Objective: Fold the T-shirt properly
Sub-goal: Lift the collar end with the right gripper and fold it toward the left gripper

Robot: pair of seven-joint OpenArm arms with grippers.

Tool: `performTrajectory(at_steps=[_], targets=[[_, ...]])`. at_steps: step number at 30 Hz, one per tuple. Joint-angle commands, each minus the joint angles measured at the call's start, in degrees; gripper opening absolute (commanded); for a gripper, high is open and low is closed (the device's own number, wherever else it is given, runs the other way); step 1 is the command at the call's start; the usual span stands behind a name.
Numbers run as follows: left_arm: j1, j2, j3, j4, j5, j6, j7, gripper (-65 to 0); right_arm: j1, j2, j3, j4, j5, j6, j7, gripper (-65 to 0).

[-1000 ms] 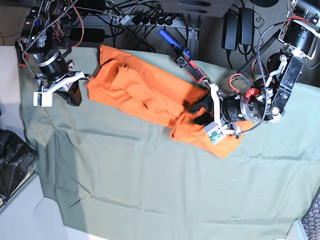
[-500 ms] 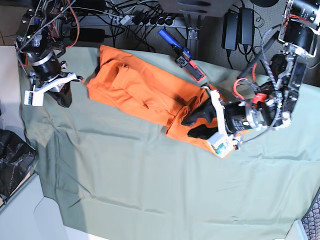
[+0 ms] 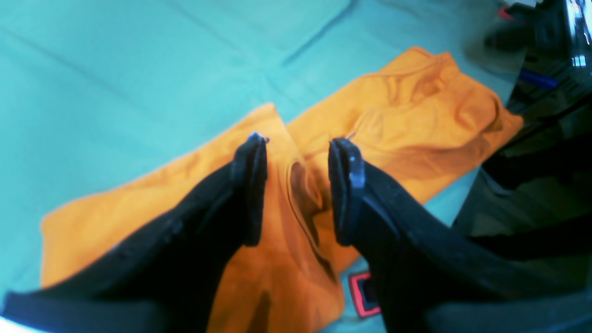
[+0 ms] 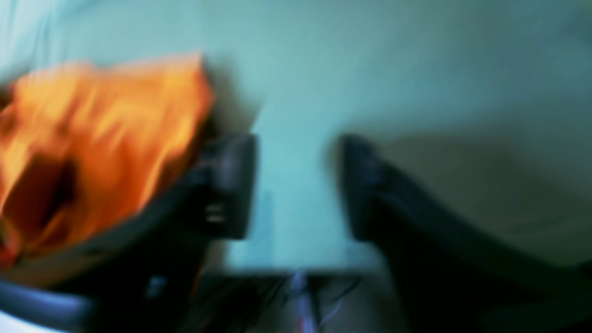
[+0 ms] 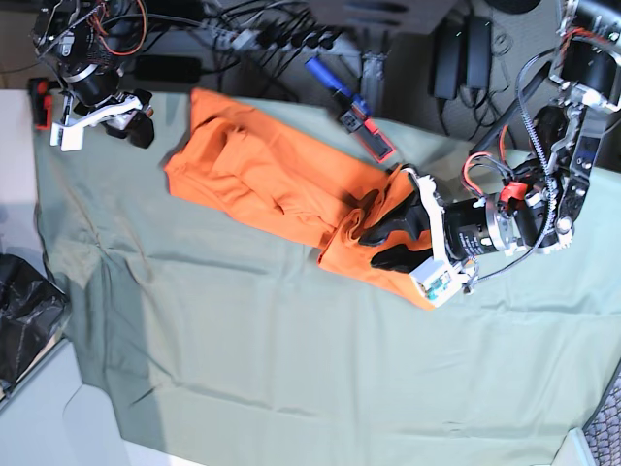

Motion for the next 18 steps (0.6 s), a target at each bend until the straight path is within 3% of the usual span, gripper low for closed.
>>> performTrajectory(at_steps=[1,8,14,18], targets=[[-0.76,-0.15,-0.37,1.07,-0.94,-1.32,-1.22,-39.2,-0.46,1.05,-0.87,1.25,1.90,1.68,0.57,-27.2],[-0.04,-0.15,-0.37,1.07,0.28,-1.32,-1.22,-39.2,-1.18,0.90,-7.76,1.57,3.39,1.70,-0.33,-26.4],[-0.07,-0.15,-0.37,1.07,0.28,-1.32,-1.25,-39.2,-0.96,0.63,-8.13,1.57,5.75,2.84,-0.24,-26.4],[-0.07,-0.15,-0.37,1.07,0.28,-1.32,-1.25,-39.2,0.31,-1.84,-8.15,1.60,5.99,2.95,-0.24,-26.4]])
